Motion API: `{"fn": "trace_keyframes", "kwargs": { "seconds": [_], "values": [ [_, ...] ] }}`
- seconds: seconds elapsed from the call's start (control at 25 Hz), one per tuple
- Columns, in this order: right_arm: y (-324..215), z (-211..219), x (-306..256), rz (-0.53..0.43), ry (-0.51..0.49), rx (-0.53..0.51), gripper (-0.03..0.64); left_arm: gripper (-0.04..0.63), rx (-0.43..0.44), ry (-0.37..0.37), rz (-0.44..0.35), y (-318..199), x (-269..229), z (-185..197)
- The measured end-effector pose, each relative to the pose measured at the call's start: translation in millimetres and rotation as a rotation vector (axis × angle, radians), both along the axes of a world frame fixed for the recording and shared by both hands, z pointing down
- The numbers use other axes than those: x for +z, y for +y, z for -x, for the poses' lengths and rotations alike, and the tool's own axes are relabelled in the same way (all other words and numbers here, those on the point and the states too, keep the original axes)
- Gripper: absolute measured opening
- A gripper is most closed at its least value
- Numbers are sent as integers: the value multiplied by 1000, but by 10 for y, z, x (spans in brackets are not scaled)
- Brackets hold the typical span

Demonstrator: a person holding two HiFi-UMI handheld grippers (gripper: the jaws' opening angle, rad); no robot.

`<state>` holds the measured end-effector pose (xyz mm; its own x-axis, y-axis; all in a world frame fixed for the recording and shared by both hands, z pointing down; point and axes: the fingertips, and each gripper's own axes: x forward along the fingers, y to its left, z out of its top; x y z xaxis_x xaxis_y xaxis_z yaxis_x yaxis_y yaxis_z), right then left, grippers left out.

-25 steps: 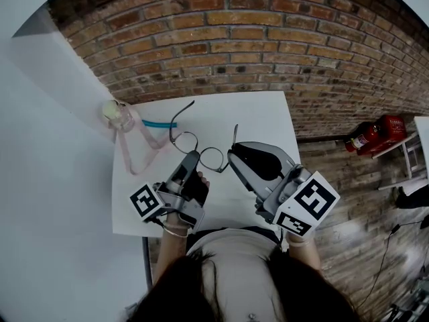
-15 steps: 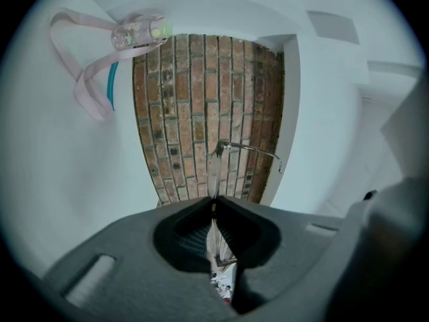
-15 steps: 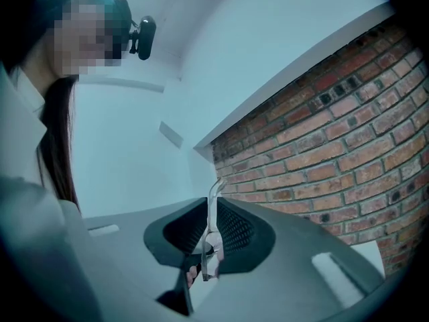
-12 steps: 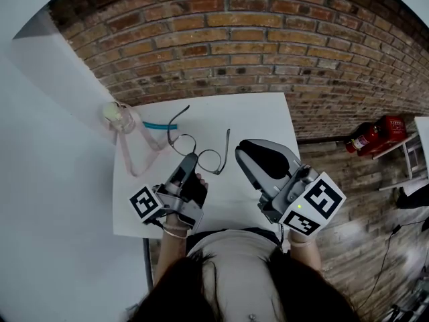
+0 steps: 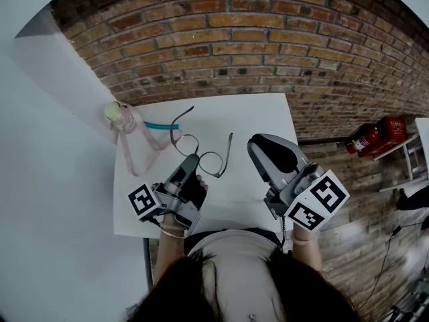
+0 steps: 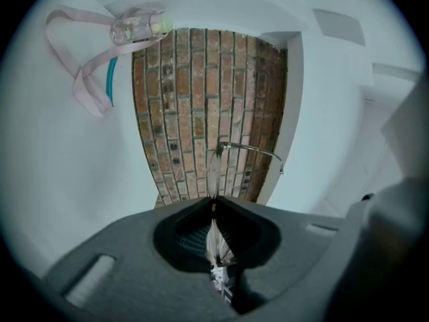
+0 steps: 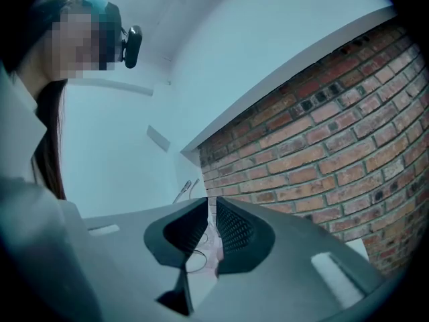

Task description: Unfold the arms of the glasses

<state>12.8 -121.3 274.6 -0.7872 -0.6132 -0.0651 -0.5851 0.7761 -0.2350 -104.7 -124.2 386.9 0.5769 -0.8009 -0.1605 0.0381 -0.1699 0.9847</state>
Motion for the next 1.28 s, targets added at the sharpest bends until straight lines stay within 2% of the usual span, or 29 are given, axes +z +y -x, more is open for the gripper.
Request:
{"fn": "trace_keyframes", "kwargs": {
  "seconds": [0.28, 0.36, 0.64, 0.8, 0.92, 1.28],
  "values": [
    [-99, -88, 183, 2, 60, 72, 32, 23, 93, 46, 2, 55, -2, -113],
    [-130, -121, 235, 3, 78, 96, 8, 23, 105, 41, 4, 64, 7, -137],
    [-234, -226, 410, 25, 110, 154, 6, 25, 153, 38, 1, 103, -11, -227],
    [-287, -277, 545, 17, 176, 194, 6, 23, 181, 39, 0, 130, -3, -271],
    [-301, -272, 670, 15, 226, 203, 6, 25, 200, 40, -3, 151, 0, -298],
    [-351, -228, 855, 51, 287, 208, 6, 24, 236, 49, 5, 178, 10, -331]
  ]
}}
